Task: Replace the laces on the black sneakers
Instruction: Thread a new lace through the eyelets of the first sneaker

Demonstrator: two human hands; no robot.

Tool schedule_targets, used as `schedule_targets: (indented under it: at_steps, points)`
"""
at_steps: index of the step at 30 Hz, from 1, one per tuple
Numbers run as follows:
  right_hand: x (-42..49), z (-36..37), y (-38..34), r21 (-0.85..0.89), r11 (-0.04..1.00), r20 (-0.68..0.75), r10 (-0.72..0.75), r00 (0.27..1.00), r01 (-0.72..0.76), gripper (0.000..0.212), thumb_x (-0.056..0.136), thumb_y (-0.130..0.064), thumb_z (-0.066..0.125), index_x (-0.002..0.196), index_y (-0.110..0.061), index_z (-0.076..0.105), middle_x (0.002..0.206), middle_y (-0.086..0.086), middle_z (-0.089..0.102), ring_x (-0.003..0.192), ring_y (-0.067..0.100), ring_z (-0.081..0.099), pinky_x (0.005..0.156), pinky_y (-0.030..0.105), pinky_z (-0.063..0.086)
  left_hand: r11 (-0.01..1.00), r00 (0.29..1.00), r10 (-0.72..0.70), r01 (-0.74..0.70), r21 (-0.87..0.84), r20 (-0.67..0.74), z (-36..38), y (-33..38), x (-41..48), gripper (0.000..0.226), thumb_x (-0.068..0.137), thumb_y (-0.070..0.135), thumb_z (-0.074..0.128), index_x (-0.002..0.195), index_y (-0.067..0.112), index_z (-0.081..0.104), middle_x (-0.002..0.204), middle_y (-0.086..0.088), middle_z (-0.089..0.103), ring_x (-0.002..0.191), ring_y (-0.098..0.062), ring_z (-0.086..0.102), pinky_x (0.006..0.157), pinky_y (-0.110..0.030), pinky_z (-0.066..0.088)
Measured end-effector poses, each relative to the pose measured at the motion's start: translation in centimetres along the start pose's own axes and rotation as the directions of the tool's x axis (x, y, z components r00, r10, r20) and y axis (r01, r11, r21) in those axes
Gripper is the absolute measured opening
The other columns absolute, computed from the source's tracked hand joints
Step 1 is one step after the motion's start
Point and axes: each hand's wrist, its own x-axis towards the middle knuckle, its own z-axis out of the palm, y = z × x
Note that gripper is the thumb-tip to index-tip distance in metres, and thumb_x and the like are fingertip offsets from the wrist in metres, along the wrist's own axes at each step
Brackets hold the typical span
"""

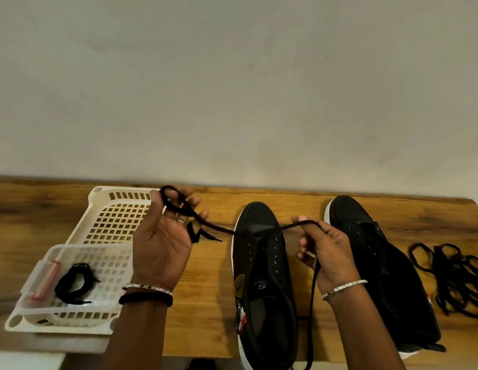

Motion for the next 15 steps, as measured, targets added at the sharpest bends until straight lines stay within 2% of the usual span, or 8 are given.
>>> schedule_targets:
  at_steps: [1,2,4,6,9,12,13,15]
  points:
    - [0.1,-0.2,0.0,-0.010,1.000,-0.002,-0.004,1.000,0.004,0.009,0.092,-0.015,0.069,0.094,-0.011,0.078,0.052,0.002,0.051,0.041,0.010,0.041,0.044,0.023,0.040,0.971,0.999,0.018,-0.010,0.241,-0.028,-0.3,-0.3,0.1,0.038,0.102,0.047,0.042,0.089,0.020,0.065,0.103,-0.002,0.070,0.098,-0.020,0.067,0.083,-0.043,0.056]
    - [0.1,-0.2,0.0,-0.017,1.000,0.006,-0.009,1.000,0.009,0.010,0.092,-0.013,0.069,0.095,-0.011,0.078,0.053,0.002,0.051,0.040,0.011,0.038,0.041,0.021,0.036,0.853,0.997,0.053,-0.016,0.522,-0.055,-0.6,-0.6,0.1,0.041,0.097,0.055,0.046,0.088,0.021,0.067,0.100,-0.002,0.072,0.094,-0.021,0.069,0.082,-0.045,0.055]
    - [0.1,-0.3,0.0,-0.021,1.000,0.051,-0.018,0.999,0.019,0.015,0.092,-0.004,0.065,0.099,-0.009,0.077,0.055,0.004,0.053,0.038,0.010,0.034,0.038,0.019,0.029,0.403,0.992,0.124,-0.064,0.913,0.015,-1.3,-1.6,0.1,0.050,0.088,0.070,0.046,0.086,0.025,0.069,0.091,0.004,0.072,0.086,-0.012,0.068,0.080,-0.040,0.055]
    - [-0.1,-0.3,-0.1,-0.016,0.999,0.103,-0.025,0.994,0.027,0.020,0.091,0.003,0.061,0.103,-0.006,0.074,0.058,0.005,0.054,0.037,0.009,0.032,0.035,0.018,0.025,-0.006,0.980,0.092,-0.174,0.985,0.174,-2.1,-2.8,0.0,0.057,0.091,0.074,0.038,0.088,0.026,0.069,0.090,0.011,0.067,0.083,-0.004,0.063,0.074,-0.028,0.052]
    - [-0.4,-0.1,-0.5,-0.015,0.999,0.162,-0.049,0.986,0.052,0.025,0.089,0.007,0.059,0.108,-0.005,0.071,0.064,0.004,0.056,0.040,0.009,0.034,0.035,0.017,0.023,-0.395,0.951,0.154,-0.188,0.899,0.267,-2.5,-4.0,0.0,0.049,0.096,0.065,0.040,0.097,0.025,0.069,0.099,0.006,0.066,0.086,-0.014,0.062,0.071,-0.034,0.052]
    - [-1.0,0.6,-0.7,-0.077,0.991,0.228,-0.090,0.969,0.110,0.025,0.092,0.004,0.060,0.110,-0.009,0.073,0.077,0.008,0.061,0.049,0.009,0.041,0.038,0.017,0.029,-0.513,0.910,0.279,-0.129,0.848,0.308,-1.1,-4.5,-0.1,0.031,0.090,0.045,0.062,0.114,0.026,0.064,0.114,0.003,0.066,0.099,-0.021,0.063,0.084,-0.042,0.043]
    - [-1.1,0.9,-0.6,-0.120,0.982,0.256,-0.108,0.961,0.142,0.025,0.094,0.001,0.060,0.111,-0.012,0.073,0.081,0.007,0.064,0.053,0.009,0.044,0.042,0.015,0.033,-0.472,0.918,0.248,-0.165,0.866,0.310,-0.7,-4.7,0.0,0.034,0.089,0.044,0.064,0.119,0.029,0.063,0.119,0.006,0.064,0.105,-0.020,0.062,0.087,-0.044,0.043]
    - [-1.4,1.4,-0.5,-0.202,0.954,0.346,-0.144,0.927,0.223,0.024,0.099,-0.004,0.057,0.112,-0.015,0.074,0.085,0.003,0.067,0.056,0.008,0.047,0.051,0.015,0.039,-0.246,0.935,0.125,-0.296,0.923,0.333,-0.2,-5.4,0.1,0.041,0.088,0.051,0.059,0.126,0.034,0.062,0.122,0.012,0.062,0.112,-0.014,0.057,0.090,-0.045,0.046]
